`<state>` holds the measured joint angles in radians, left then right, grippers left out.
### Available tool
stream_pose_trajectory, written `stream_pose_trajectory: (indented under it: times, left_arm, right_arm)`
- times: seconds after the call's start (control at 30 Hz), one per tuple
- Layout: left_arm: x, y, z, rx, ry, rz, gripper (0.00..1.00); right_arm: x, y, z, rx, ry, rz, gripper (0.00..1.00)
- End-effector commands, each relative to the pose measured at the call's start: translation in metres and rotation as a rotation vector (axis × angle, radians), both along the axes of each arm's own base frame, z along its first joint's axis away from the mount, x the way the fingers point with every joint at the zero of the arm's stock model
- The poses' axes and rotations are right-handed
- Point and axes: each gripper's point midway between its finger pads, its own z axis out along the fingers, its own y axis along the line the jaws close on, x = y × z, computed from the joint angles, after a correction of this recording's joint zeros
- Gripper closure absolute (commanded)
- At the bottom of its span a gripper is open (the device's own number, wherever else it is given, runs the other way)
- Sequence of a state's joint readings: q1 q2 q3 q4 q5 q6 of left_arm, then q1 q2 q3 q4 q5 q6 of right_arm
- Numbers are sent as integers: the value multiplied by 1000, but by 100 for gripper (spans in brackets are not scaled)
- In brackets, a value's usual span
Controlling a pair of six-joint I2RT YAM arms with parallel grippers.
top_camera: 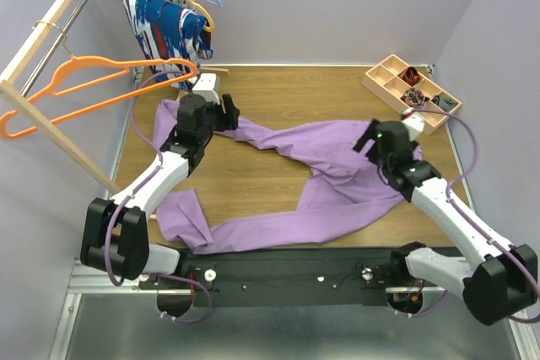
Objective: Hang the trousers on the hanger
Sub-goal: Fold the trousers
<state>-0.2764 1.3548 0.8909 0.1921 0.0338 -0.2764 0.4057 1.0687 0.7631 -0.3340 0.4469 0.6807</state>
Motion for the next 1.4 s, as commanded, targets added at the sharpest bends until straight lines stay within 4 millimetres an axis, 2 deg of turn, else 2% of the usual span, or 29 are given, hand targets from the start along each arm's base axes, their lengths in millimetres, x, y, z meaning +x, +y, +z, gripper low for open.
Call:
stream_pose_trajectory:
  times: [0.0, 0.03, 0.07, 0.23, 0.27, 0.3, 0.37, 0.4, 0.47, 0.5, 0.53, 0.6, 0.63, 0.7, 0.8, 0.83, 0.87, 0.9, 0.93, 1.0, 1.03, 1.07, 1.13, 1.17, 1.27, 1.37]
  left_arm:
    - [-5, -29, 0, 5, -4, -51, 28]
    - [-5, -33, 1, 3, -5, -61, 28]
    - [-5, -37, 1, 0, -3, -74, 28]
    - [-1, -62, 5, 9, -17, -134, 28]
    - [0, -66, 3, 11, -16, -145, 28]
    - [3, -70, -7, 28, -2, -164, 28]
    - [9, -78, -12, 36, 1, -187, 28]
    - [14, -81, -28, 48, 35, -191, 28]
    - [20, -91, -30, 33, 42, -224, 28]
    - [23, -95, -41, 27, 71, -229, 28]
    - [27, -103, -34, -10, 69, -246, 28]
    - [31, -112, -43, -36, 104, -271, 28]
    - [34, -118, -35, -50, 101, -293, 28]
    - [38, -122, -37, -60, 117, -295, 28]
    - [42, -116, -30, -79, 135, -255, 28]
    - [43, -111, -30, -82, 152, -244, 28]
    - [43, -107, -28, -82, 157, -231, 28]
    - [42, -102, -24, -84, 154, -213, 28]
    - [40, -96, -28, -75, 179, -193, 28]
    - [40, -80, -27, -79, 205, -155, 28]
    - [34, -72, -35, -79, 257, -141, 28]
    - [34, -64, -35, -85, 274, -135, 28]
    - [26, -55, -40, -71, 311, -126, 28]
    - [22, -51, -45, -63, 327, -124, 28]
    - [9, -44, -61, -29, 397, -127, 28]
    - [2, -46, -64, -31, 415, -154, 28]
  right_arm:
    - [8, -58, -21, 69, 83, -146, 0]
    - [12, -64, -33, 71, 124, -163, 0]
    - [19, -75, -31, 86, 123, -191, 0]
    - [27, -77, -50, 116, 174, -196, 0]
    - [28, -77, -51, 121, 168, -199, 0]
    - [23, -78, -61, 121, 187, -203, 0]
    - [21, -81, -70, 123, 199, -226, 0]
    - [20, -83, -74, 118, 211, -234, 0]
    - [20, -85, -79, 124, 222, -259, 0]
    - [21, -84, -87, 133, 248, -260, 0]
    - [25, -81, -86, 154, 249, -257, 0]
    - [23, -74, -93, 196, 302, -250, 0]
    - [21, -73, -99, 200, 338, -255, 1]
    - [16, -77, -102, 194, 386, -295, 3]
    - [12, -80, -109, 199, 448, -335, 16]
    - [12, -79, -109, 209, 460, -340, 31]
    - [5, -77, -114, 220, 506, -350, 42]
    - [5, -84, -110, 244, 511, -379, 56]
    - [1, -84, -110, 270, 535, -383, 78]
    - [-18, -97, -107, 301, 600, -466, 97]
    - [-28, -106, -104, 299, 618, -510, 99]
    - [-45, -121, -103, 302, 657, -583, 99]
    - [-62, -142, -91, 276, 635, -667, 99]
    - [-77, -156, -87, 283, 651, -739, 99]
    - [-99, -179, -73, 266, 630, -851, 99]
    - [-115, -191, -60, 221, 630, -932, 99]
